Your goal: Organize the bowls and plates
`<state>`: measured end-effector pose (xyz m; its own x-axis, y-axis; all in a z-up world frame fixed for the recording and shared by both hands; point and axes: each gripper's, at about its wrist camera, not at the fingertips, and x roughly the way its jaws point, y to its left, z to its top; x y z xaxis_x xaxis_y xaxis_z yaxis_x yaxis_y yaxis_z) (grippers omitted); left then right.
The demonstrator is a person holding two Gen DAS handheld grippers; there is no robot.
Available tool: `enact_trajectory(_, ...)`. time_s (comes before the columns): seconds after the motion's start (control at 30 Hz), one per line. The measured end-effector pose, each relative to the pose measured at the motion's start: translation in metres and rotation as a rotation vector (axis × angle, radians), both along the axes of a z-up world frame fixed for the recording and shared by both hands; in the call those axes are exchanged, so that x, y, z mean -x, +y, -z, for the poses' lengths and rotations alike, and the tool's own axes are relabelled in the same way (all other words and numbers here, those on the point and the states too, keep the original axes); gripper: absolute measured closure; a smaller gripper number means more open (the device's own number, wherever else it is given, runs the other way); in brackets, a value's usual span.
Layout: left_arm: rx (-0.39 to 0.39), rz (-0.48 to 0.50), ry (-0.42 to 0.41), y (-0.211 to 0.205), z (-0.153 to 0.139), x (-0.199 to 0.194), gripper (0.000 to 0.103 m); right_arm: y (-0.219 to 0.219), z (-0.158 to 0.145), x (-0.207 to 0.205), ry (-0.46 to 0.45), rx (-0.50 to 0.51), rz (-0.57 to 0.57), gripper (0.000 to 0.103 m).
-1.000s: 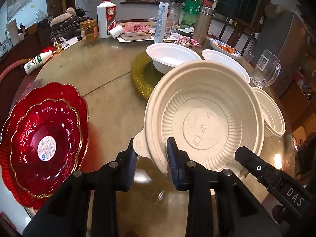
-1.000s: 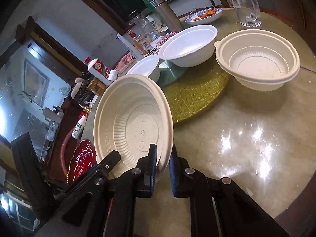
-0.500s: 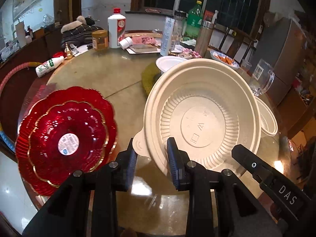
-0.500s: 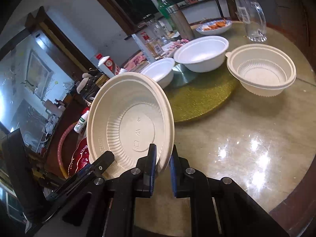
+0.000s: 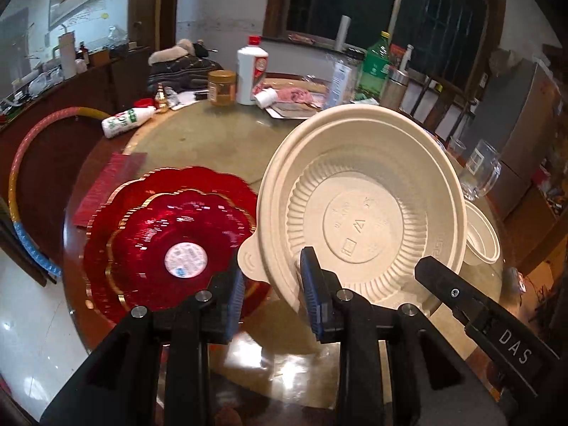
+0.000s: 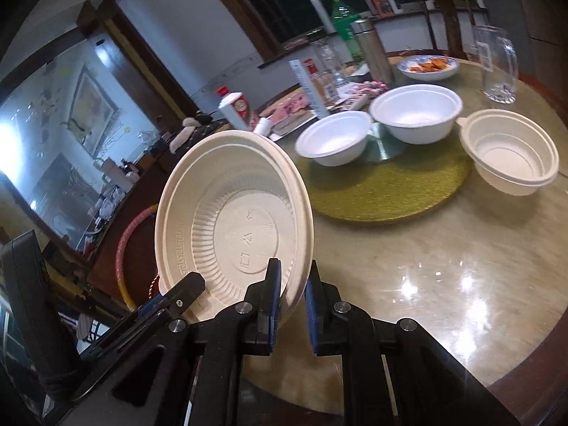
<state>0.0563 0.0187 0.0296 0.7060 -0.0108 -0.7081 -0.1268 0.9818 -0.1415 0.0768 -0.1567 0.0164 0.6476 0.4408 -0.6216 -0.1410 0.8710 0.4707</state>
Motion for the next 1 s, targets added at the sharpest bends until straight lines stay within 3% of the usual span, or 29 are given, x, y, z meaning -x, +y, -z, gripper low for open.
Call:
enact_trajectory(0.53,-0.001,-0.140,-0.039,0.064,-0.006,0.025,0.074,0.072,-0.012,0.002,-0.043,0.032,-0.148,0.090)
enact_trajectory(1.0,-0.032,-0.212,-0.023,0.094,0.003,0.023,0.074,0.111,-0.001,-0.013,-0.011,0.049,-0.225,0.089)
